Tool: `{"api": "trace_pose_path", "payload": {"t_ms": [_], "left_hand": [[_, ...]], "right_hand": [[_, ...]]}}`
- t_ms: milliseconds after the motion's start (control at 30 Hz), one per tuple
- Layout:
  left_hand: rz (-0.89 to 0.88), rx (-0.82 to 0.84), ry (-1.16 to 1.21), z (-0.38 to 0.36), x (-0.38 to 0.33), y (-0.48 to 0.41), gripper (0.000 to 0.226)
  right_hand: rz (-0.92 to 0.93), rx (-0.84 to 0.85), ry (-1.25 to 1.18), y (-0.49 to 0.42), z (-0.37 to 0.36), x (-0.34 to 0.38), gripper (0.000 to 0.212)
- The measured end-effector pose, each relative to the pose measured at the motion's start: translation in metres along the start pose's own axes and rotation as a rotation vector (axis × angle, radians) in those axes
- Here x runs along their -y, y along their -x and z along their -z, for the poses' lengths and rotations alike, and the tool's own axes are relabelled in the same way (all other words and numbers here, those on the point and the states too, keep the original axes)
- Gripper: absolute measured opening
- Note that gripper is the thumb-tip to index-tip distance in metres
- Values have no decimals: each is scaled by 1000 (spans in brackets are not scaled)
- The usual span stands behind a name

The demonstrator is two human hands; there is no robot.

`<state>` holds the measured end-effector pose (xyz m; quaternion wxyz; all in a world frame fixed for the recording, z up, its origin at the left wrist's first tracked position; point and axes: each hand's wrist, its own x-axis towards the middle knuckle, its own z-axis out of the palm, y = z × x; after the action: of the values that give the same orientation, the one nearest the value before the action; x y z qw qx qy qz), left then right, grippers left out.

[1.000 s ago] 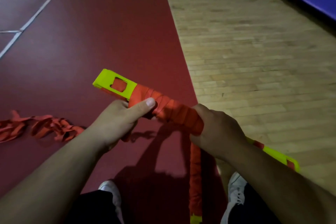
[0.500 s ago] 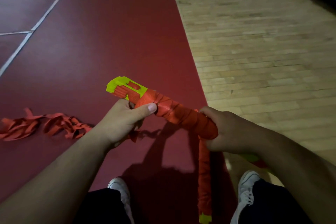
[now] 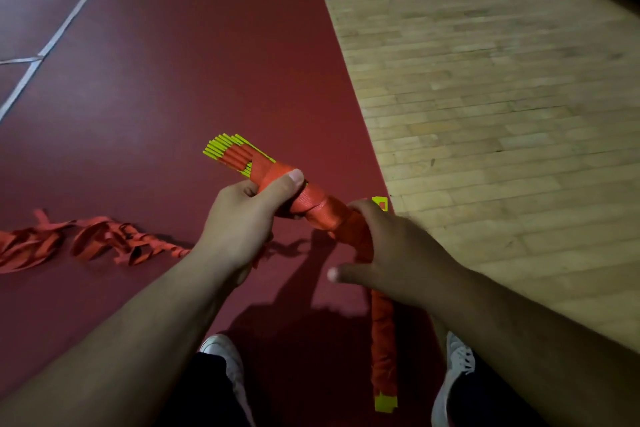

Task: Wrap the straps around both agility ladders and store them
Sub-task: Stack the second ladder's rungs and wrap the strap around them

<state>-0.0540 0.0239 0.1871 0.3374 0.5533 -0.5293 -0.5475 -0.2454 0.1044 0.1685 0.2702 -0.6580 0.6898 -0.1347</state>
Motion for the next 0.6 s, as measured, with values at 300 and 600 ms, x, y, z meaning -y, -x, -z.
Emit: {"api": "trace_pose_path", "payload": {"t_ms": [300,600], "left_hand": [[-93,313,-174,19,-16,-3,50],[-193,306,-150,33,-4,-10,82]], "right_hand": [[-9,18,-157,-2,23,-4,34],[3,257,-448,-4,34,-10,21]]}}
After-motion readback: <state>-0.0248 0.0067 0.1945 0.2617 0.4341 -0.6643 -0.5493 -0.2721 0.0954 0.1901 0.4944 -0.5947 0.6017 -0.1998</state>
